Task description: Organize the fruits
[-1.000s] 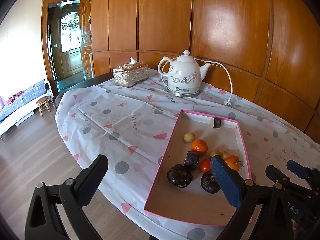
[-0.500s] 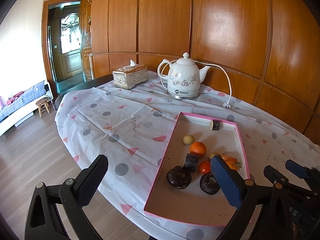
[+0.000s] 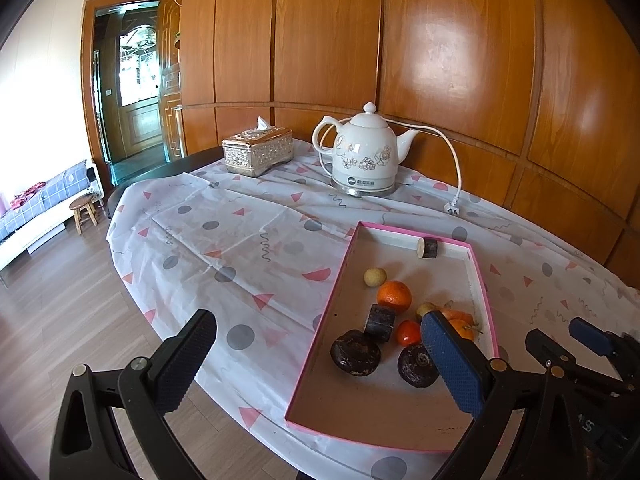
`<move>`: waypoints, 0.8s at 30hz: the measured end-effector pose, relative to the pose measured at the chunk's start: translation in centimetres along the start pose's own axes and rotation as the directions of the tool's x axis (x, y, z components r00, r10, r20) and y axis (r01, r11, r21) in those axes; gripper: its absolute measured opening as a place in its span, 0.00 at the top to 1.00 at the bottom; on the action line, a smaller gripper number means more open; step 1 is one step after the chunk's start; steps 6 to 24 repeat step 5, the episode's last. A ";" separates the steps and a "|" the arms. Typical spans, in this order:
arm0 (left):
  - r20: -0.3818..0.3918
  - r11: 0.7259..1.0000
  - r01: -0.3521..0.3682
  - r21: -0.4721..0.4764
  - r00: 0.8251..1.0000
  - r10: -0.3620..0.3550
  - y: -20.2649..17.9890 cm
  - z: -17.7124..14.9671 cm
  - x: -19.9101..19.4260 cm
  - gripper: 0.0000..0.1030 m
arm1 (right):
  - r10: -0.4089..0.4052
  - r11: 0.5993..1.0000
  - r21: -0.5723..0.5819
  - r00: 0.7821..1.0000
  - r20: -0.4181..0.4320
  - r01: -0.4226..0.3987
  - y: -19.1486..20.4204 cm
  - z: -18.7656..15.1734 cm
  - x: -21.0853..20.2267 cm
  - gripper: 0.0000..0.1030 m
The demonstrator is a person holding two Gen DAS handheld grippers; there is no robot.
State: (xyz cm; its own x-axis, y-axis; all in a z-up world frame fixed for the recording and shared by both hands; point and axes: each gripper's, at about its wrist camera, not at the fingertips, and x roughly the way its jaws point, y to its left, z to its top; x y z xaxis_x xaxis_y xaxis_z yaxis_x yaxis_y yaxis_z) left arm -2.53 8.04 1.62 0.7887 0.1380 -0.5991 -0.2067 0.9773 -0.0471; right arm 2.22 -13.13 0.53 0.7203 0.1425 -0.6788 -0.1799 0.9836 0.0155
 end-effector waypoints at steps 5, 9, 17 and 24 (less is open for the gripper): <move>-0.004 1.000 0.005 0.003 1.000 -0.005 -0.1 -0.1 0.1 0.01 | 0.006 1.000 0.004 1.000 0.000 -0.006 -0.1 -0.1 0.1 0.34; -0.004 1.000 0.005 0.003 1.000 -0.005 -0.1 -0.1 0.1 0.01 | 0.006 1.000 0.004 1.000 0.000 -0.006 -0.1 -0.1 0.1 0.34; -0.004 1.000 0.005 0.003 1.000 -0.005 -0.1 -0.1 0.1 0.01 | 0.006 1.000 0.004 1.000 0.000 -0.006 -0.1 -0.1 0.1 0.34; -0.004 1.000 0.005 0.003 1.000 -0.005 -0.1 -0.1 0.1 0.01 | 0.006 1.000 0.004 1.000 0.000 -0.006 -0.1 -0.1 0.1 0.34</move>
